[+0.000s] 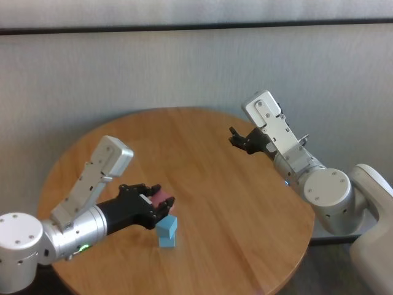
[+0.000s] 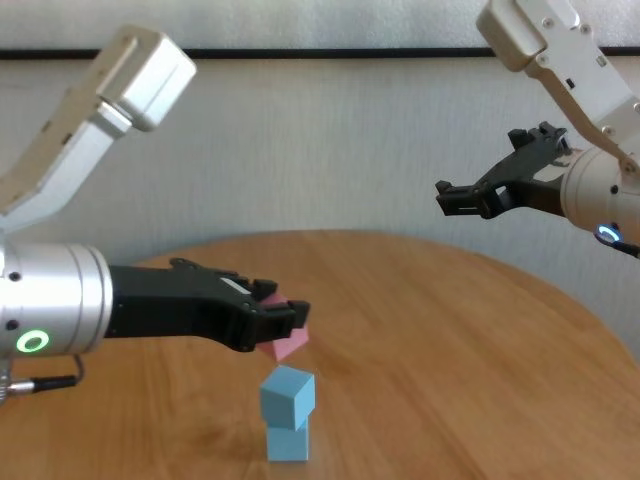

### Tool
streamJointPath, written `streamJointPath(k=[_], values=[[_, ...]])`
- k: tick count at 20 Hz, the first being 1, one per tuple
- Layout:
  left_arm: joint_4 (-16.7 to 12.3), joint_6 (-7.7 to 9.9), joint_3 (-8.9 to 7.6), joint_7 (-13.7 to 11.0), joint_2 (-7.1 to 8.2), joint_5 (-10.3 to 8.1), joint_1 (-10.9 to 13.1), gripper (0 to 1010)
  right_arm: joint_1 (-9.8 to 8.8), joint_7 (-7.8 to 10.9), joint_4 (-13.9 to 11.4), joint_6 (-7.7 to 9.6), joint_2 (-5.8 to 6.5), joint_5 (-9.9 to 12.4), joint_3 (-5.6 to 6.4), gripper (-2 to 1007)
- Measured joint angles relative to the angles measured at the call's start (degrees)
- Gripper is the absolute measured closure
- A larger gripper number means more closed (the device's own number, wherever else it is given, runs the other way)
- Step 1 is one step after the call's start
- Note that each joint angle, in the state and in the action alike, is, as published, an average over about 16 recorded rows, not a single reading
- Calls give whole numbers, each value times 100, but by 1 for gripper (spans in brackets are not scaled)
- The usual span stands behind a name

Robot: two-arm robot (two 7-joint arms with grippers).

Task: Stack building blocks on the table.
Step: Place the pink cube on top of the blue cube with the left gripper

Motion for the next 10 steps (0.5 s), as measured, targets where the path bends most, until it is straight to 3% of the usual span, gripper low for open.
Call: streamJointPath(k=[4, 10], values=[[99, 18, 177, -198, 84, -60, -164, 614, 0, 0, 0, 0, 0, 0, 0, 4], [181, 190, 403, -326, 221, -37, -396, 614, 0, 0, 0, 0, 0, 0, 0, 4]])
